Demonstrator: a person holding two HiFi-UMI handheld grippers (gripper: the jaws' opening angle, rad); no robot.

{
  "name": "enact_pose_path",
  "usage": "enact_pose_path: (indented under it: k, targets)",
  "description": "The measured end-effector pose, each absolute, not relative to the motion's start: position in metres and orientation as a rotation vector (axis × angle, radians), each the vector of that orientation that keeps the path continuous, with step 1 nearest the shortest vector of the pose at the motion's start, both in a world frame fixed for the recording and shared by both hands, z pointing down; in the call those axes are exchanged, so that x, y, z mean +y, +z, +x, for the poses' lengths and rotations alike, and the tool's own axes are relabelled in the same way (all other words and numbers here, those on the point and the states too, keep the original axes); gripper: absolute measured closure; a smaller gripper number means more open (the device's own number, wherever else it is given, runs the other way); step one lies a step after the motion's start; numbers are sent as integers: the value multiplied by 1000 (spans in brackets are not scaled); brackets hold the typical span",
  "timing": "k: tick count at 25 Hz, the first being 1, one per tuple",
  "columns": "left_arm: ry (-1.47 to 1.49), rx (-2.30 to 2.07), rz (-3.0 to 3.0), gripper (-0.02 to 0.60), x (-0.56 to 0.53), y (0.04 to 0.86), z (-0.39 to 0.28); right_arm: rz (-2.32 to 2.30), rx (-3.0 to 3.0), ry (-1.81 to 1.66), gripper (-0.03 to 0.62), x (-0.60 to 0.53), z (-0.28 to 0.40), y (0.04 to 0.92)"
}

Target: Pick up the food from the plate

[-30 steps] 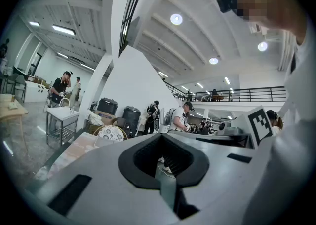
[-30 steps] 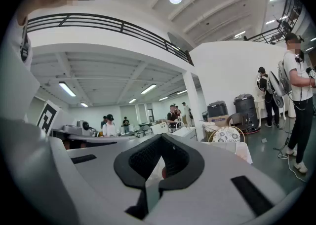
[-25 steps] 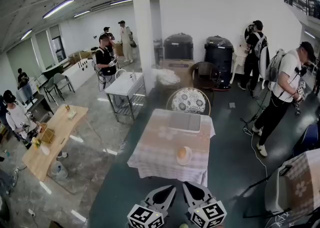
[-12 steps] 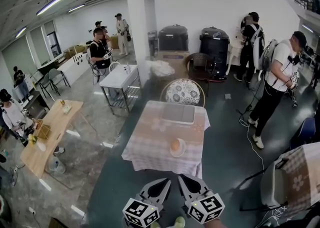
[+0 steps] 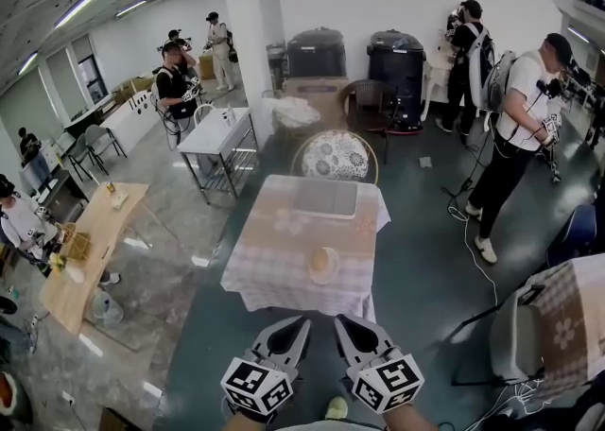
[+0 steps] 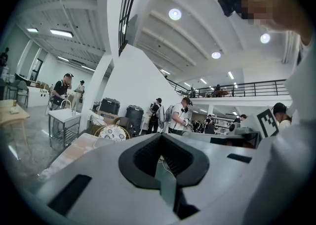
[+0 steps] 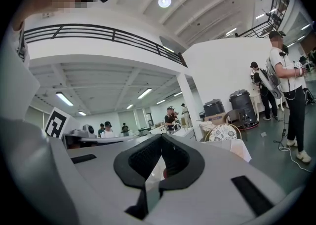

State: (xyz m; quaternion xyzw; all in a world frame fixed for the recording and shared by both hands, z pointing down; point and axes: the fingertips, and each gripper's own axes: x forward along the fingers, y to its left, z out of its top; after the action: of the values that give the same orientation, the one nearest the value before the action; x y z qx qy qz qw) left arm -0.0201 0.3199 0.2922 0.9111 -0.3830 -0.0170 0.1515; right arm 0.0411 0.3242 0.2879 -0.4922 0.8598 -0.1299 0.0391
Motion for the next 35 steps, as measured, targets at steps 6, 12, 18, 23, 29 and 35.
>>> enact_pose_path:
  k: [6, 12, 18, 23, 29, 35]
  targets:
    - [-16, -1092, 2600, 575, 311, 305, -8, -1534, 2607, -430, 580, 316, 56, 298]
    - [5, -1061, 2599, 575, 288, 316, -1, -1570, 2599, -448, 580, 291, 60, 305]
    - [10, -1021, 2600, 575, 240, 329, -4, -1628, 2588, -434, 580, 242, 56, 309]
    - [27, -970, 2597, 575, 188, 345, -6, -1693, 2577, -451, 580, 189, 49, 319]
    - [79, -873, 2583, 575, 135, 376, 2, -1805, 2540, -510, 580, 132, 50, 341]
    - [153, -825, 2557, 575, 99, 413, 8, -1869, 2505, -569, 580, 101, 51, 359]
